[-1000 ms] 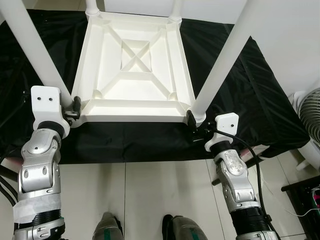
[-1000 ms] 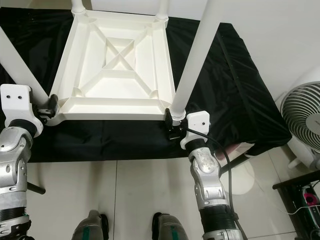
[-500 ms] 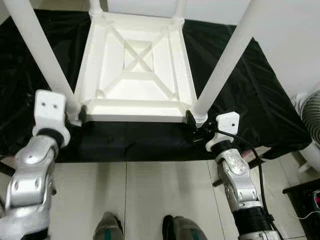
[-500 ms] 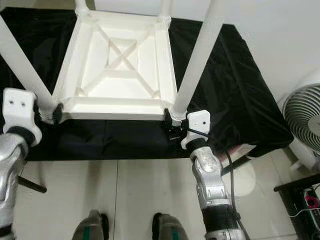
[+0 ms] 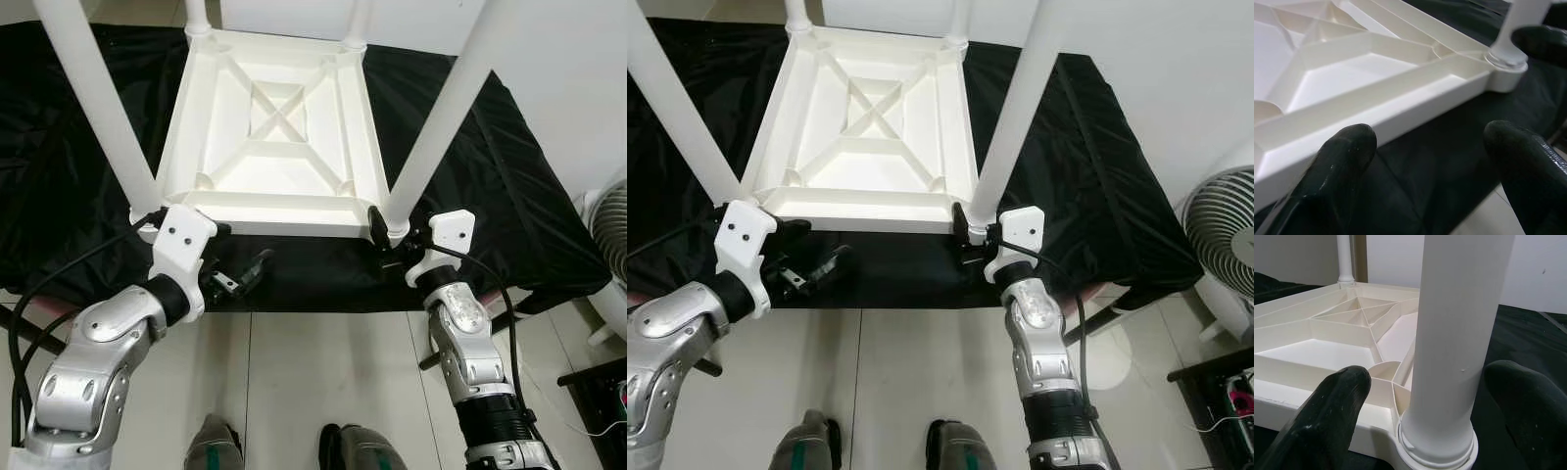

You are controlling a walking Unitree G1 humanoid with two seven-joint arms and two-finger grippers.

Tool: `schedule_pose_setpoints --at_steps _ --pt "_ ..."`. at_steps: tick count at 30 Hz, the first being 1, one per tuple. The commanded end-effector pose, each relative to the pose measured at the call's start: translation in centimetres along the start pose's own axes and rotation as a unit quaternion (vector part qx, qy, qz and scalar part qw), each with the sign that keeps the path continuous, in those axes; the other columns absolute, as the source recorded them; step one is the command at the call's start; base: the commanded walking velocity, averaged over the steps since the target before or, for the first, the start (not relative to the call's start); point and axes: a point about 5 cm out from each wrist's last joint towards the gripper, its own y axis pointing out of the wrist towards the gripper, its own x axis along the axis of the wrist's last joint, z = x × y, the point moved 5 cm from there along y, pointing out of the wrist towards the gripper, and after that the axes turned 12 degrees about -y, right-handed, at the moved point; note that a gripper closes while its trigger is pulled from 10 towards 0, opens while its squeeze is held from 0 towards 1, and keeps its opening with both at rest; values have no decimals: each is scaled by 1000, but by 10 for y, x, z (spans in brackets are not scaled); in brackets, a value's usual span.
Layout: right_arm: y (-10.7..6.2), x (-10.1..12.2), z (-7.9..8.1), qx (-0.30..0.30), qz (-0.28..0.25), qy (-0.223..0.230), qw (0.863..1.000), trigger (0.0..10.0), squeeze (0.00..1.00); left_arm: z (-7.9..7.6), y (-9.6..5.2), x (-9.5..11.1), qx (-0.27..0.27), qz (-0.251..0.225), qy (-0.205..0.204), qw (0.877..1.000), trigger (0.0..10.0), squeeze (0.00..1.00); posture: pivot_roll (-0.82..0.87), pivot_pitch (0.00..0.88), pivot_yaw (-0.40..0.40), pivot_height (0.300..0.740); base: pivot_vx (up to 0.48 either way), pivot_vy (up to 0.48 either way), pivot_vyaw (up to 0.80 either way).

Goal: Building children table

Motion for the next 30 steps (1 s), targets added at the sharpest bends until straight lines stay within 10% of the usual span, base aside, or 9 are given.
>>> schedule_pose_setpoints --at_steps 1,18,19,20,22,30 --pt "-4 -7 -4 -9 13 8 1000 10000 0 -3 5 -8 -3 18 -2 1000 10000 0 77 74 -54 740 0 0 0" --pt "22 -6 -19 -9 11 30 999 10000 0 30 51 -6 136 18 0 991 10000 0 65 89 -46 740 0 0 0" --pt "28 -6 -20 -1 11 35 999 4314 0 32 57 -3 139 17 2 990 10000 0 65 91 -59 740 0 0 0" --pt "28 -6 -20 -1 11 35 999 4314 0 32 57 -3 139 17 2 990 10000 0 65 91 -59 740 0 0 0" --pt "32 -7 -20 8 15 45 999 0 0 33 62 -1 136 14 11 991 10000 0 61 91 -62 740 0 0 0" --pt "45 -1 -3 72 1 46 996 0 0 36 73 4 130 12 32 991 10000 0 36 91 -68 740 0 0 0"
